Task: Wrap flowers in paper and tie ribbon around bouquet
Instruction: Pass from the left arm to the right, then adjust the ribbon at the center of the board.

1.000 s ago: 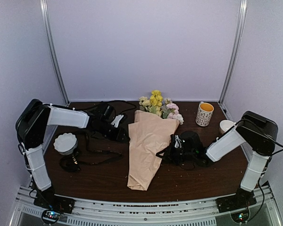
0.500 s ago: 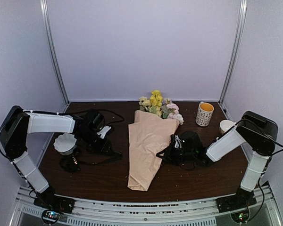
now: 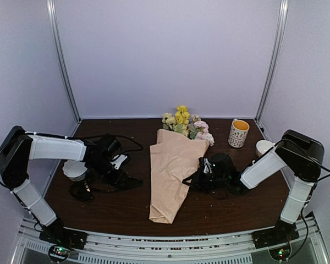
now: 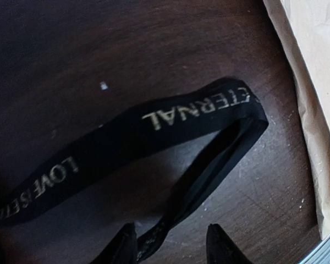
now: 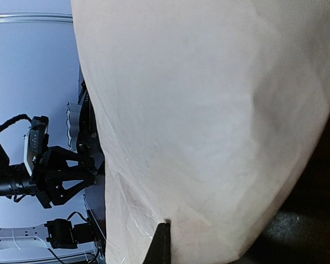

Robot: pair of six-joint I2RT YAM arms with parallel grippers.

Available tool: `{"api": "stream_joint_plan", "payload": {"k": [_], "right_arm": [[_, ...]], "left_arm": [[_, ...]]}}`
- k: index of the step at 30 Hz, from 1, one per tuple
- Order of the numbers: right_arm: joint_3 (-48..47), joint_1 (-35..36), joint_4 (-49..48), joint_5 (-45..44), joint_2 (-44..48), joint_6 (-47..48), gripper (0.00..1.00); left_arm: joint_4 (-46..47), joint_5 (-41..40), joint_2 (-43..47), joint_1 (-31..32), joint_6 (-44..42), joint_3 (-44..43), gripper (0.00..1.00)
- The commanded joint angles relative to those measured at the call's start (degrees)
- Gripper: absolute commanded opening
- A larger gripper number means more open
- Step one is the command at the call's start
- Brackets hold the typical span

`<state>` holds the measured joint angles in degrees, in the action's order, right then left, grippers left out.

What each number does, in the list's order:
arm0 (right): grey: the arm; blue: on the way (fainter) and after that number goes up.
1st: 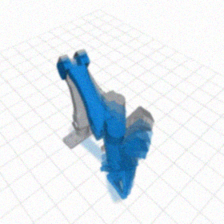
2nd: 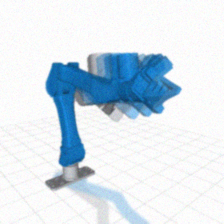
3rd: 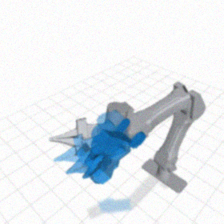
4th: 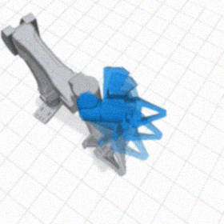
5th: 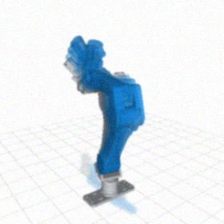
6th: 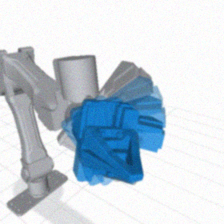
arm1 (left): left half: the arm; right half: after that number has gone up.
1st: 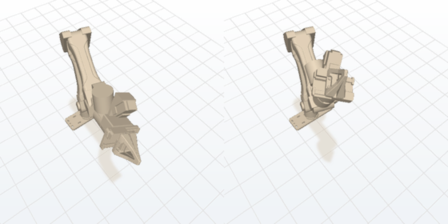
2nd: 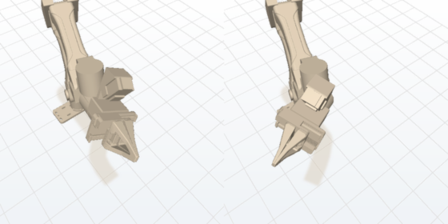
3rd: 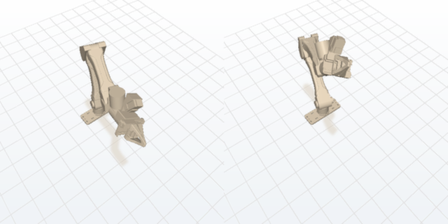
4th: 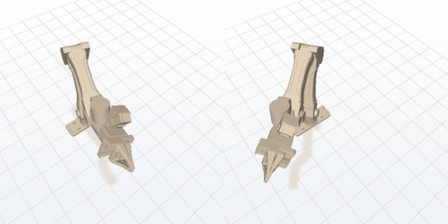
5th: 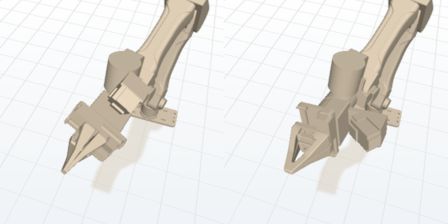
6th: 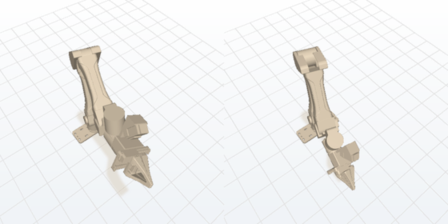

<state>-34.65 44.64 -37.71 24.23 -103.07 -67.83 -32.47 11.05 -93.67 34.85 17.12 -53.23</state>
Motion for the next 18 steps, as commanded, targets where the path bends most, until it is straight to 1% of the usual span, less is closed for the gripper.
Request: {"api": "stream_joint_plan", "payload": {"k": [1, 3, 4, 6, 8, 9, 12, 16, 18], "right_arm": [[-0.4, 0.1, 0.5, -0.1, 1.2, 1.1, 0.00], [-0.4, 0.0, 0.7, 0.0, 1.2, 1.3, 0.00], [-0.4, 0.0, 0.7, 0.1, 1.1, 1.4, 0.00], [-0.5, 0.0, 0.7, 0.1, 0.9, 1.4, 0.00], [-0.4, 0.0, 0.8, 0.0, 1.0, 1.5, 0.00], [-0.5, 0.0, 0.8, -0.1, 1.2, 1.5, 0.00], [-0.6, 0.1, 1.5, -0.3, 1.5, 1.7, 0.00], [-0.6, 0.1, 2.0, 0.1, 1.6, 1.9, 0.00], [-0.6, 0.1, 2.6, 0.0, 1.8, 2.1, 0.00]], "left_arm": [[4.3, -9.5, 9.8, -1.1, 7.6, 2.4, 0.47], [2.7, -13.5, 10.1, -2.3, 7.6, 1.1, 0.49], [2.2, -14.1, 9.3, -3.7, 7.9, 0.4, 0.49], [3.4, -11.5, 6.8, -7.5, 9.3, 0.2, 0.49], [6.7, -8.7, 5.5, -10.8, 11.5, 1.0, 0.49], [8.1, -8.8, 5.1, -11.7, 12.4, 1.1, 0.50], [9.9, -13.2, 3.3, -12.1, 13.0, -1.2, 0.56], [6.2, -17.0, -2.4, -13.6, 11.3, -7.2, 0.56], [6.1, -18.1, -3.7, -13.9, 10.9, -7.7, 0.57]]}}
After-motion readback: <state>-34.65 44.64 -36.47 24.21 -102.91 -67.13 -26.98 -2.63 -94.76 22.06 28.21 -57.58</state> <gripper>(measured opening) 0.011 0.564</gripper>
